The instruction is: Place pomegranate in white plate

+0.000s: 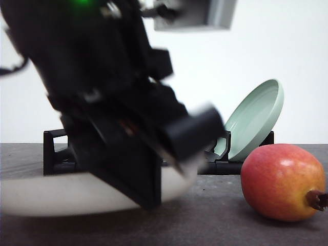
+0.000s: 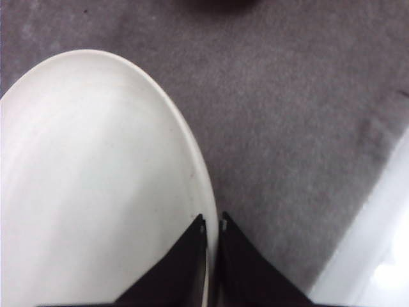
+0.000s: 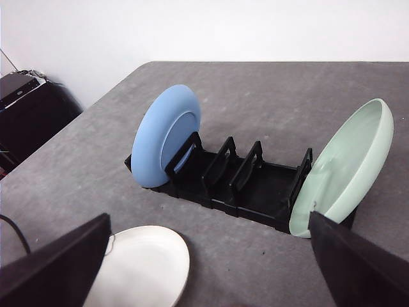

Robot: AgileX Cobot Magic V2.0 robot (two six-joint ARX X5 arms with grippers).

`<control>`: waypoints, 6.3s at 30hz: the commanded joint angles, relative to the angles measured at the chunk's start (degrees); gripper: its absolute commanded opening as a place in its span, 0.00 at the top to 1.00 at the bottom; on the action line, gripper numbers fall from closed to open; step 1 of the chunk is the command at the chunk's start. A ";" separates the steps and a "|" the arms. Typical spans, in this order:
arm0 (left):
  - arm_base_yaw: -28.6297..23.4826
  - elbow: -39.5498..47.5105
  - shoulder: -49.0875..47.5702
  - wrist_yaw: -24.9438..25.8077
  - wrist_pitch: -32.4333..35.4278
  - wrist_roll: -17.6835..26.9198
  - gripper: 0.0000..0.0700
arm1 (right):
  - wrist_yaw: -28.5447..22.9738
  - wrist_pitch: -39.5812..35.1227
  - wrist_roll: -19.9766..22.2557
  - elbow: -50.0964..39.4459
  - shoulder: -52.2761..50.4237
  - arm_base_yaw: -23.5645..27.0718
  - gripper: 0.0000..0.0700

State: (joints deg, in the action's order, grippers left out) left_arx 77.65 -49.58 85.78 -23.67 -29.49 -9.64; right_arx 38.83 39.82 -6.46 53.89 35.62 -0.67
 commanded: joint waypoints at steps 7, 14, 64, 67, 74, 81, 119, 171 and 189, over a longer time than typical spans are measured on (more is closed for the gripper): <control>0.74 -0.50 5.98 0.07 2.59 -0.91 1.00 | 0.00 1.07 -0.65 1.03 0.26 -0.07 0.10; 0.48 -0.50 6.18 -0.46 4.50 -0.97 0.56 | 0.17 1.61 -0.66 1.03 0.24 -0.07 0.10; -1.68 -5.11 -56.70 19.20 -18.79 -4.76 0.04 | -25.92 10.79 -10.11 1.03 44.21 -29.29 0.10; -1.68 -5.11 -59.11 18.90 -21.18 -3.93 0.04 | -26.00 9.85 -10.36 1.01 47.26 -29.93 0.10; -1.67 -5.11 -61.69 18.78 -23.44 -2.63 0.04 | -25.80 7.77 -11.21 1.01 53.44 -31.27 0.10; -1.68 -5.11 -61.88 18.76 -21.89 -2.37 0.04 | -24.63 8.01 -12.71 1.03 55.10 -31.84 0.34; -1.68 -5.11 -61.88 18.76 -21.49 -2.42 0.04 | -22.83 5.19 -17.36 24.87 73.95 -54.01 0.40; -1.67 -5.11 -61.86 14.73 -20.95 -3.48 0.04 | -52.05 33.35 -17.81 25.56 20.10 -54.29 0.00; -1.68 -5.11 -61.86 11.92 -13.36 -3.53 0.60 | -55.78 11.64 -16.57 -0.87 -9.18 -54.31 0.17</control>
State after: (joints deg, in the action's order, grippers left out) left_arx 75.18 -53.84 23.81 -11.65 -43.51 -13.10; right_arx -16.70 51.96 -23.99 52.50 26.25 -54.33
